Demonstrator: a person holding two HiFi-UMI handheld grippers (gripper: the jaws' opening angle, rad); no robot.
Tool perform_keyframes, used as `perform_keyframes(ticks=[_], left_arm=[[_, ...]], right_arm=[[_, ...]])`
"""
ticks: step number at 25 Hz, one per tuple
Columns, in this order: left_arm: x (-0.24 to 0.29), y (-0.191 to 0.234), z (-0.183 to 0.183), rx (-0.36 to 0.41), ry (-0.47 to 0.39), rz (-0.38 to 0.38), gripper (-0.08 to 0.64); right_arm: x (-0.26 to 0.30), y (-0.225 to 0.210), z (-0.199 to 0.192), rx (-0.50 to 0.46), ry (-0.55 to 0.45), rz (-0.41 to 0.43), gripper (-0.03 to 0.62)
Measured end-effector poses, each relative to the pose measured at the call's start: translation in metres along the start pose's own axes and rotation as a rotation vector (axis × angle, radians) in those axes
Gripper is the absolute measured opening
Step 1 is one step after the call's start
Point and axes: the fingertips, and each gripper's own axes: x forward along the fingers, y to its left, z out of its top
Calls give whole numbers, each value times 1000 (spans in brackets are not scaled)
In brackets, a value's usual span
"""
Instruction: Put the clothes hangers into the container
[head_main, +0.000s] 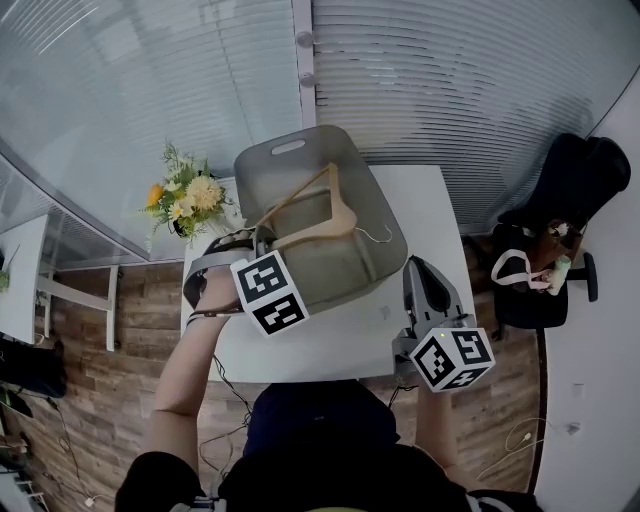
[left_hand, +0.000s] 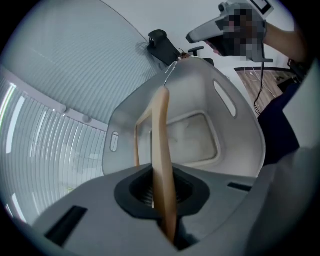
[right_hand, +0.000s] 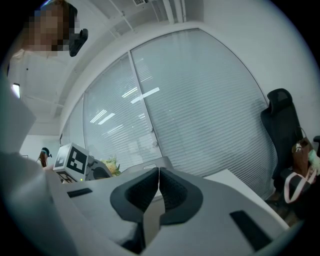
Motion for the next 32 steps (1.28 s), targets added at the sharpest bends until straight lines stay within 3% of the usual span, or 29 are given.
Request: perform_keyframes(ticks=[7,15,26,32], left_arm=[[18,-2,5,131,47,-18,28],[36,-7,6,199,105,-32,28],[47,-16,7,265,160,-125,32],[51,-24,0,316,202,-165,108]], right_arm=[[-3,-4,-2,13,-4,-17,29],[-7,-8,-6,46,-2,-17,29],[-10,-14,-8,62,-2,-24,29],[-11,-14,-11,68,2,-20,29]])
